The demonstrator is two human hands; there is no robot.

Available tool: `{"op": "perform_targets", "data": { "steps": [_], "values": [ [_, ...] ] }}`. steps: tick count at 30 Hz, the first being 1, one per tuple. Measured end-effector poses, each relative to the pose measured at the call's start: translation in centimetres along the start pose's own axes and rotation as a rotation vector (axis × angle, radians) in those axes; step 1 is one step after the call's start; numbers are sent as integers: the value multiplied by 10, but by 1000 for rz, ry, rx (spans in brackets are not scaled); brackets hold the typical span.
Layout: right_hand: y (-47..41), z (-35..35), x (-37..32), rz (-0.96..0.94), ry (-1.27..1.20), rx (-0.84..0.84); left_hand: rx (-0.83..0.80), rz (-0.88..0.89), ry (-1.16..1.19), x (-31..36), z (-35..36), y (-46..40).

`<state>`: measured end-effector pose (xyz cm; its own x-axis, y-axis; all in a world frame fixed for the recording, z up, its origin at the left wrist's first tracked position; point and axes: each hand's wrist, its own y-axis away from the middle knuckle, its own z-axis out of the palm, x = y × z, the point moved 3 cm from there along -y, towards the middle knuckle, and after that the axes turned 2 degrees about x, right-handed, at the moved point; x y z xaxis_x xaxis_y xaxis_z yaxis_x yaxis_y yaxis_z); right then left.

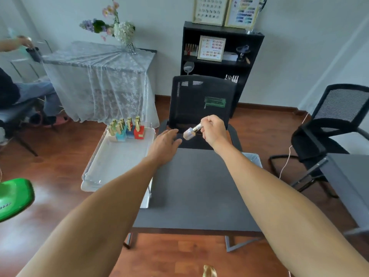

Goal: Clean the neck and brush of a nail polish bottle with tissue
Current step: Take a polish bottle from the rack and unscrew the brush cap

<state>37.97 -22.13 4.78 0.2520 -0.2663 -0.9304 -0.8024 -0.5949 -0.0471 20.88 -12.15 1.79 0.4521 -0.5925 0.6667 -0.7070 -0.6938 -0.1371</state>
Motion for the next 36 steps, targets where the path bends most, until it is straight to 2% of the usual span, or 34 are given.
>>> {"op": "perform_targets", "data": {
  "steps": [11,17,20,25,29,32,34,36],
  "values": [
    [-15,-64,27,42,-110,-19,-154,-9,224,66,64,-25],
    [-20,-72,37,116,-135,-51,-140,-8,207,68,72,-29],
    [-25,-73,40,90,-145,-70,-127,9,164,69,69,-29],
    [-33,-74,35,-96,12,-259,-123,10,138,65,59,-31],
    [-36,-78,29,-35,134,-391,-123,15,115,62,54,-32],
    [-37,-74,27,53,190,-282,-123,22,120,63,52,-32],
    [-40,-70,28,48,200,-206,-120,26,126,64,52,-33],
    [-42,-66,30,34,145,-204,-124,23,125,61,49,-33]
  ]
}}
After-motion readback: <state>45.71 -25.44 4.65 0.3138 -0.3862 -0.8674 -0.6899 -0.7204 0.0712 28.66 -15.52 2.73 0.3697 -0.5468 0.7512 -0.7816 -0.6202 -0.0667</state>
